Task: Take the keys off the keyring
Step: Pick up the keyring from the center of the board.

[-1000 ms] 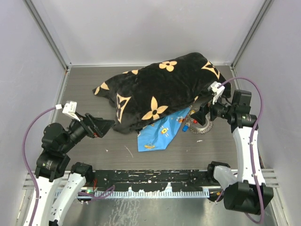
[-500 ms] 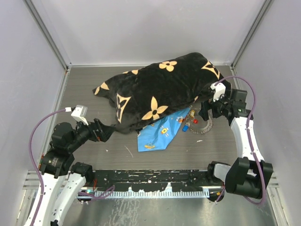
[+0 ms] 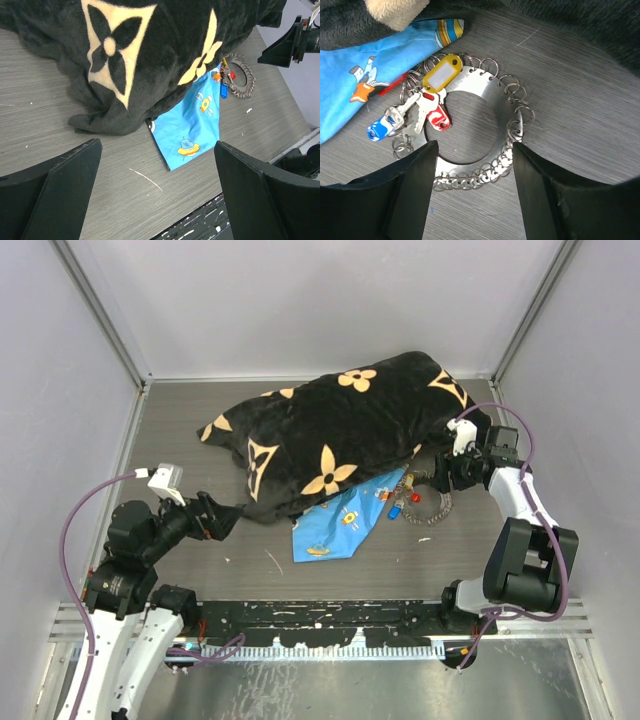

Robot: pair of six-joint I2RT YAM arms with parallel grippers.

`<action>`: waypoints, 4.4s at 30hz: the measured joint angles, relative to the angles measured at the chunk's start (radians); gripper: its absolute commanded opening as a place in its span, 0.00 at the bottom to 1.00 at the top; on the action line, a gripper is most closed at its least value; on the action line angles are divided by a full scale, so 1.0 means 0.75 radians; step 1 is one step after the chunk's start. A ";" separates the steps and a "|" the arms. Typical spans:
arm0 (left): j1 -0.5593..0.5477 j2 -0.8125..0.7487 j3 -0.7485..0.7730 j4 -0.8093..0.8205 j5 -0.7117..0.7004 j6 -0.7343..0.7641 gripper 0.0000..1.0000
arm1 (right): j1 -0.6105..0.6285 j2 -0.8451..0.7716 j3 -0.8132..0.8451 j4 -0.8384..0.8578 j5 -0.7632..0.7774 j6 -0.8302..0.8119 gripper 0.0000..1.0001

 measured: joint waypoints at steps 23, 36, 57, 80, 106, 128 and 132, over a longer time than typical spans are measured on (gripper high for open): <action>0.044 0.000 -0.006 0.001 0.045 0.001 0.98 | 0.046 0.256 0.096 0.039 -0.276 0.149 0.48; 0.051 -0.002 -0.012 0.002 0.056 0.000 0.98 | 0.109 0.380 0.140 0.160 -0.144 0.209 0.28; 0.059 -0.011 -0.016 0.006 0.067 -0.003 0.98 | 0.125 0.501 0.188 0.196 -0.131 0.223 0.29; 0.065 -0.012 -0.020 0.010 0.078 -0.004 0.98 | 0.167 0.545 0.216 0.213 -0.065 0.222 0.27; 0.071 -0.012 -0.020 0.010 0.081 -0.005 0.98 | 0.167 0.545 0.217 0.163 -0.196 0.121 0.20; 0.077 -0.012 -0.027 0.011 0.092 -0.010 0.98 | 0.219 0.544 0.198 0.259 -0.024 0.165 0.22; 0.077 -0.012 -0.027 0.011 0.092 -0.011 0.98 | 0.222 0.544 0.192 0.279 0.002 0.170 0.19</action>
